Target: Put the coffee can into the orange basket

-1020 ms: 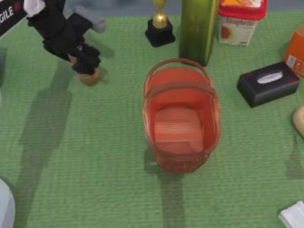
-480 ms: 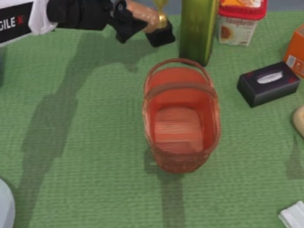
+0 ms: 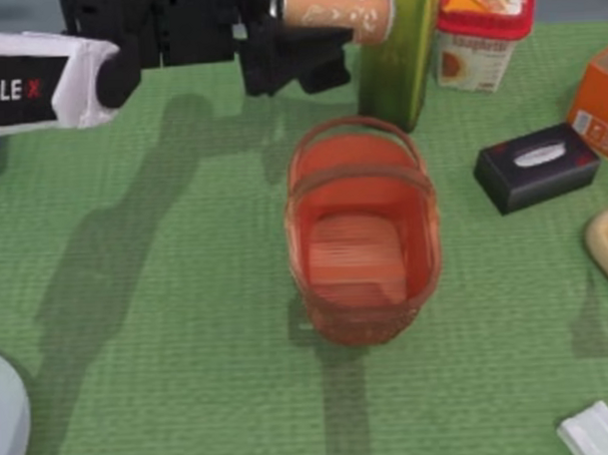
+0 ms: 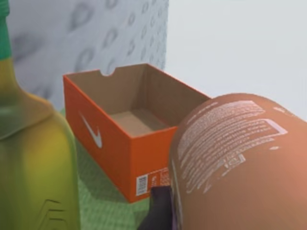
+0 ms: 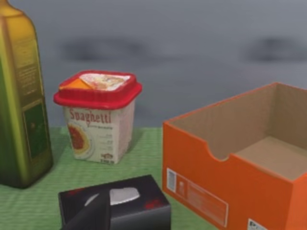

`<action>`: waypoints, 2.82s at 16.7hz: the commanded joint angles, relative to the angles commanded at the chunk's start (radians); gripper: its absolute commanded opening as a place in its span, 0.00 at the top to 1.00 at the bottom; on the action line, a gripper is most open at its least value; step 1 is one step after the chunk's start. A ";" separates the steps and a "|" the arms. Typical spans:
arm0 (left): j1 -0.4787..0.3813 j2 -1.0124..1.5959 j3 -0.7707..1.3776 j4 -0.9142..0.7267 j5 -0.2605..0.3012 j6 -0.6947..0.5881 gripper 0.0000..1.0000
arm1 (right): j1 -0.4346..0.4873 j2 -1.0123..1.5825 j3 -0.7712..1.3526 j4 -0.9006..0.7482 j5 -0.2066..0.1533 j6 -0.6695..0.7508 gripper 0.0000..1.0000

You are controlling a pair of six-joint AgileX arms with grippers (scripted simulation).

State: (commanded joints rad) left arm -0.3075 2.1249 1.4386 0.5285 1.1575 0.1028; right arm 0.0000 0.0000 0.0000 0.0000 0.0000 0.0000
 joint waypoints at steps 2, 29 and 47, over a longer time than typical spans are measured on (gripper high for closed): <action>-0.009 -0.031 -0.058 0.096 0.067 -0.034 1.00 | 0.000 0.000 0.000 0.000 0.000 0.000 0.00; 0.011 0.183 -0.188 0.489 0.116 -0.062 0.70 | 0.000 0.000 0.000 0.000 0.000 0.000 0.00; 0.007 0.183 -0.188 0.489 0.115 -0.061 0.00 | 0.000 0.000 0.000 0.000 0.000 0.000 0.00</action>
State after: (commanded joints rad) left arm -0.3004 2.3075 1.2510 1.0176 1.2727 0.0414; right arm 0.0000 0.0000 0.0000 0.0000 0.0000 0.0000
